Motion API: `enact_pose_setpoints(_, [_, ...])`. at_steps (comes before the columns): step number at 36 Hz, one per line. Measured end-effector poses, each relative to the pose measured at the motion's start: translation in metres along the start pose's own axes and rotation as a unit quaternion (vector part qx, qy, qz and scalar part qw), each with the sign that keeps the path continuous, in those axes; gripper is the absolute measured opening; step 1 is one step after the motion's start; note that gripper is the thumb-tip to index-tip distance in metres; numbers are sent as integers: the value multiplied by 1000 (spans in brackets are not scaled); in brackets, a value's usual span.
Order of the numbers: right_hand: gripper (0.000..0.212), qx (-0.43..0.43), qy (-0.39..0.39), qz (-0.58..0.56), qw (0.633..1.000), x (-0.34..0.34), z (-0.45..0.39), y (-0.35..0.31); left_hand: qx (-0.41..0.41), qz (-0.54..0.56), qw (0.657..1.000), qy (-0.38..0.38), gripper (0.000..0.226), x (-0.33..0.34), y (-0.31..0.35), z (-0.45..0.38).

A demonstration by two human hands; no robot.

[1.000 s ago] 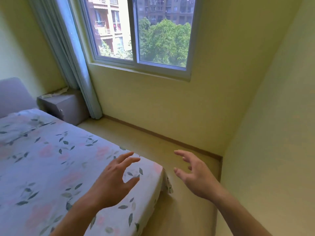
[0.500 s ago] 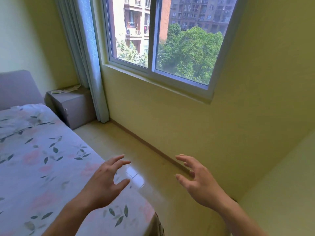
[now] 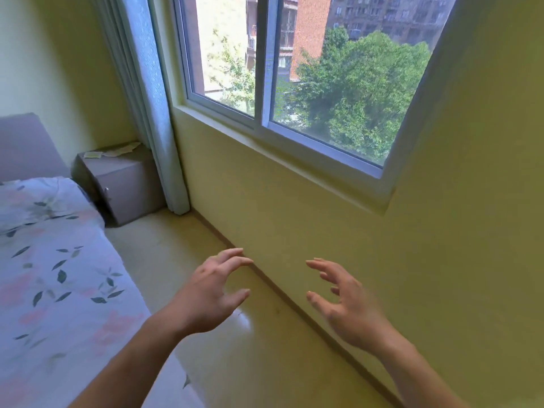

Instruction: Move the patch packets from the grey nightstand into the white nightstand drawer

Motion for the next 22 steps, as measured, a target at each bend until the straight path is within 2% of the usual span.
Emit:
enact_pose_setpoints(4, [55, -16, -39, 8, 999, -46, -63, 16, -51, 2, 999, 13, 51, -12, -5, -48])
enact_pose_setpoints(9, [53, -63, -104, 39, 992, -78, -155, 5, -138, 26, 988, 68, 50, -37, -22, -67])
enact_pose_setpoints(17, [50, -176, -238, 61, 953, -41, -293, -62, -302, 82, 937, 157, 48, -68, -89, -37])
enact_pose_setpoints(22, [50, -220, -282, 76, 931, -19, -377, -92, -353, 102, 910, 192, 46, -99, -137, -42])
Point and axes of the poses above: each hand's wrist, its own z-axis away from the middle knuckle, its own x-axis out of the palm, y = z × x, the point moved 2 cm from there along -z, towards the middle knuckle, and after that the axes turned 15 degrees about -y, right-handed, at the moved point
